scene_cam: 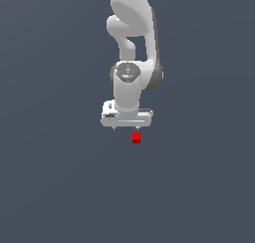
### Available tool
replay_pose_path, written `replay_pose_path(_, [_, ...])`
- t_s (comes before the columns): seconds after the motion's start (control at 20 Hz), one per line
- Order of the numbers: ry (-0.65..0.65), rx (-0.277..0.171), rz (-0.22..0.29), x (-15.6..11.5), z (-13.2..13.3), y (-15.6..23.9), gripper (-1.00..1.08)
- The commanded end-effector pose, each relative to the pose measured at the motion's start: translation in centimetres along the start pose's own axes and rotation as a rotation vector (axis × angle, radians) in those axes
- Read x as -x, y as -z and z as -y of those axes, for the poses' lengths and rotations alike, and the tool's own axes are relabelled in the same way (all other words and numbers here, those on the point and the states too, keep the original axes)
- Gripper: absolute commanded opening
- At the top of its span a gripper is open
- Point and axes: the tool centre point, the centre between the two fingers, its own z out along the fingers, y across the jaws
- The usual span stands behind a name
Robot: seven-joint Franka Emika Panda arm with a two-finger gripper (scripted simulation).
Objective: Lift up the red cube by 0.2 meters.
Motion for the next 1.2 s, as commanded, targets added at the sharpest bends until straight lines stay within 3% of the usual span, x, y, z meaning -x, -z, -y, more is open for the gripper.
replay_pose_path(0.0, [-0.002,-0.006,0.001,0.2,1.0,-2.0,1.00])
replay_pose_path(0.5, [-0.010,-0.026,-0.001,0.5,4.8,-8.9,1.00])
replay_pose_path(1.0, [-0.011,-0.028,-0.001,0.4,5.4,-9.9,1.00])
replay_pose_path(1.05, [-0.011,-0.028,-0.001,0.4,5.4,-9.9,-1.00])
replay_pose_path(1.15, [-0.011,-0.028,-0.001,0.4,5.4,-9.9,-1.00])
